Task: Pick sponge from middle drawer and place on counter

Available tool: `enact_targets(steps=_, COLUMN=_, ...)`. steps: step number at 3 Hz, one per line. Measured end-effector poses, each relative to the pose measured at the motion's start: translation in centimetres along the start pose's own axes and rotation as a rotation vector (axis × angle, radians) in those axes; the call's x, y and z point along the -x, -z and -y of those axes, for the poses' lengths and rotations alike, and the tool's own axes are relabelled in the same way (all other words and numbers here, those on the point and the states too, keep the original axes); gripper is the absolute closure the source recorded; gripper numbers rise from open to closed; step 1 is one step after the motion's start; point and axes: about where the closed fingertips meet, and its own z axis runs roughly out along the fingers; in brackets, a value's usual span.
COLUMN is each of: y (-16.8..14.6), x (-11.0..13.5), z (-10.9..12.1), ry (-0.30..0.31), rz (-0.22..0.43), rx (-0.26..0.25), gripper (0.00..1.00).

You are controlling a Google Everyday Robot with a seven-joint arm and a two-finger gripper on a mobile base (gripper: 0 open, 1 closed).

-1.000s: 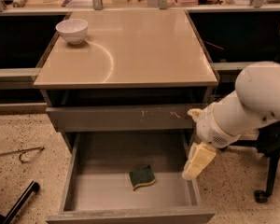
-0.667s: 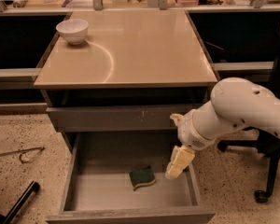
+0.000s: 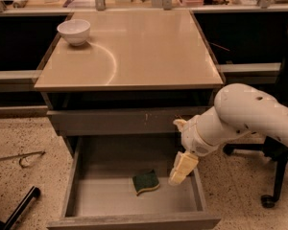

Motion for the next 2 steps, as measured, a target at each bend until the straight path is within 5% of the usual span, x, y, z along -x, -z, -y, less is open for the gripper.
enact_targets(steps=2, y=-8.7, x=-3.0, z=-0.9, ry=-0.01, rz=0.059, rx=0.076, gripper=0.0)
